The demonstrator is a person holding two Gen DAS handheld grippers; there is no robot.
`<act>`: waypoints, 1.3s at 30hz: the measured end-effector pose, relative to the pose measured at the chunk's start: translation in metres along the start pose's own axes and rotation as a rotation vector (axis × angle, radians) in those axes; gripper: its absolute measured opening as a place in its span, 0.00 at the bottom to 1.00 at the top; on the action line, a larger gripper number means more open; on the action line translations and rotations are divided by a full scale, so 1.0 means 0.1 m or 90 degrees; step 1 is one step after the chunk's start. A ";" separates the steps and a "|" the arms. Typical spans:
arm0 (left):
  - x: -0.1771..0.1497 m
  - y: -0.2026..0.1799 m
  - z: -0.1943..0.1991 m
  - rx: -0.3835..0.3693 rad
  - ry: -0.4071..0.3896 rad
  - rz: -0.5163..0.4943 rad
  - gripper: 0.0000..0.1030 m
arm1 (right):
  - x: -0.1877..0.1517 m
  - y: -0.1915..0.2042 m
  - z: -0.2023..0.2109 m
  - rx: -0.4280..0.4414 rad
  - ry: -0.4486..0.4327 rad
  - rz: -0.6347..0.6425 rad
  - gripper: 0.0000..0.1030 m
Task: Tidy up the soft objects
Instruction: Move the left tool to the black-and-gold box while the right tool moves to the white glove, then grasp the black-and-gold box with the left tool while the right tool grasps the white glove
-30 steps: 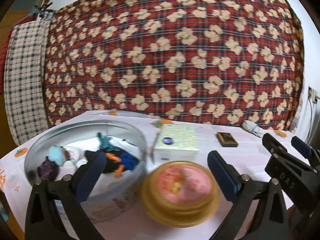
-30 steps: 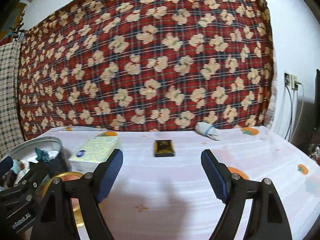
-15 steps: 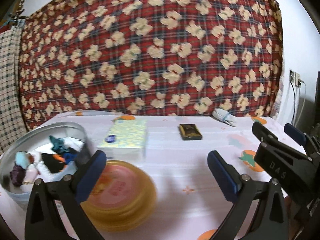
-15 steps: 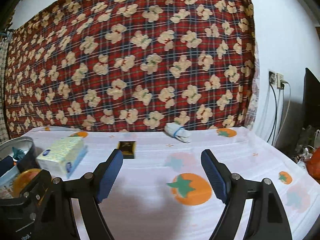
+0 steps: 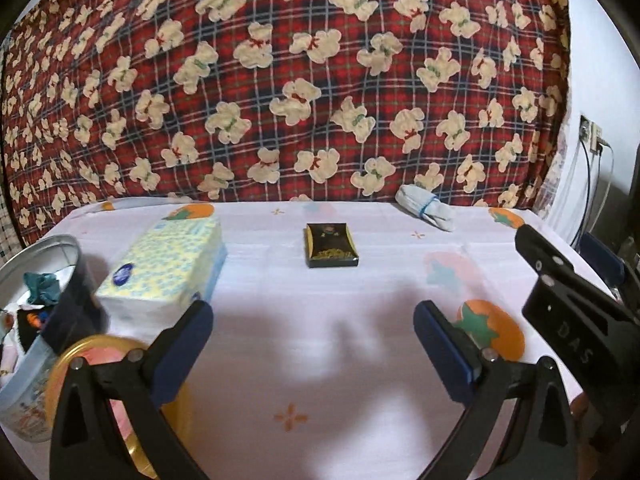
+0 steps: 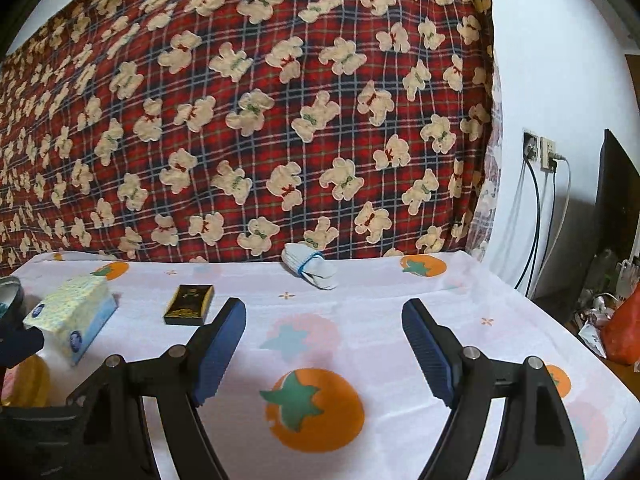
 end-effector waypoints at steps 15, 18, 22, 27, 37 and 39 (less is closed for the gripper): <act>0.30 0.02 -0.94 0.043 0.089 0.051 0.95 | 0.09 -0.13 -0.87 0.034 0.089 -0.015 0.80; 0.31 0.00 -1.15 0.041 0.123 0.064 0.95 | 0.08 -0.14 -0.99 0.046 0.108 -0.027 0.80; 0.34 -0.05 -1.38 0.042 0.156 0.062 0.93 | 0.05 -0.14 -1.19 0.064 0.144 -0.038 0.80; 0.26 -0.08 -1.67 0.024 0.230 0.082 0.81 | 0.03 -0.11 -1.45 0.085 0.182 -0.044 0.80; 0.31 -0.05 -1.70 0.023 0.225 0.098 0.54 | 0.17 -0.03 -2.12 0.089 0.211 -0.010 0.80; 0.31 -0.03 -1.70 0.013 0.222 0.108 0.54 | 0.17 0.00 -2.29 0.100 0.230 -0.008 0.80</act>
Point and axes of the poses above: each gripper's, at about its wrist camera, not at the fingertips, and z roughly against the way its jaws point, y to its left, x to its top, the point moved 7 cm from there along -z, roughly the way its jaws point, and after that the axes turned 1 degree about -z, right-handed, at the moved point
